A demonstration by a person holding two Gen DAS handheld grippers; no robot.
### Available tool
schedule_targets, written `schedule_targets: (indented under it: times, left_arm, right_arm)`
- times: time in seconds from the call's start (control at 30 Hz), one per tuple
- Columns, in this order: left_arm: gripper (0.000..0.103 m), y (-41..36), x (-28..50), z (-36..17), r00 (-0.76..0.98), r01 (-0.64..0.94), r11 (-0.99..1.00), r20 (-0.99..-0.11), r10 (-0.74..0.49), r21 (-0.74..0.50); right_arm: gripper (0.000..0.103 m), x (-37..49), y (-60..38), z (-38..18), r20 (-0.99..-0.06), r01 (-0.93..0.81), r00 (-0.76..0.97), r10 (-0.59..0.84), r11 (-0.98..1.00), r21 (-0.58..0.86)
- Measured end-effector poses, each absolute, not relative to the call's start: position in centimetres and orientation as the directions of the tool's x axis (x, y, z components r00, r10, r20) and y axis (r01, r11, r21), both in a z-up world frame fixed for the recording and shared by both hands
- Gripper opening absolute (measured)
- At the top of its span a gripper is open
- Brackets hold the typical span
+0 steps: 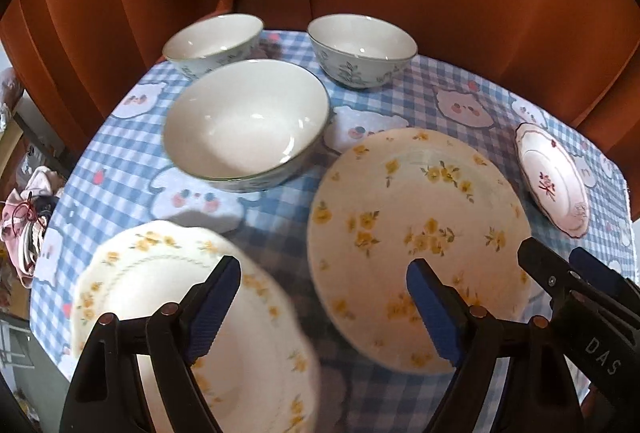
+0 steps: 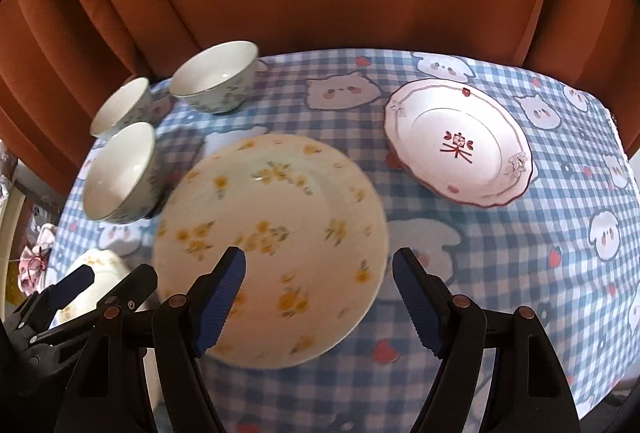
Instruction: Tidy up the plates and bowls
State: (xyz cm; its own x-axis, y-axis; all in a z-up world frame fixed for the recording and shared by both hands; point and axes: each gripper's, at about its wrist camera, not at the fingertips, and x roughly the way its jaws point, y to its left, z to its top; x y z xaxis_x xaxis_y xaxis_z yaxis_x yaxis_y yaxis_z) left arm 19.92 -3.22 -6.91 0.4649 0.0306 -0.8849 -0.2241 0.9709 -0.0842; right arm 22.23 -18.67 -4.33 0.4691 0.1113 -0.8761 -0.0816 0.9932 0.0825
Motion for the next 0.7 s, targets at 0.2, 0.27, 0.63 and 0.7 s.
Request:
schedule_targets:
  times: [0.2, 0.27, 0.63, 0.7]
  left_arm:
    - [0.078, -4.6, 22.7, -9.4, 0.431, -0.234, 0.970, -0.901, 0.039, -0.070]
    - [0.078, -4.7, 23.6, -10.1, 0.420, -0.230, 0.971, -0.907, 0.043, -0.061]
    - [0.074, -5.3, 25.3, -11.8, 0.389, -0.193, 0.980, -0.921, 0.033, -0.047]
    - [0.074, -5.3, 25.3, -11.7, 0.386, -0.197, 0.979, -0.922, 0.036, -0.045]
  right_arm:
    - [0.079, 25.1, -19.3, -6.8, -0.898, -0.094, 0.427, 0.105, 0.993, 0.072]
    - [0.079, 25.9, -19.2, -7.4, -0.899, -0.095, 0.427, 0.101, 0.993, 0.066]
    - [0.063, 28.9, -18.8, -10.9, -0.925, -0.101, 0.366, 0.098, 0.993, 0.065]
    - [0.060, 28.8, -18.6, -11.2, -0.929, -0.111, 0.362, 0.075, 0.993, 0.037]
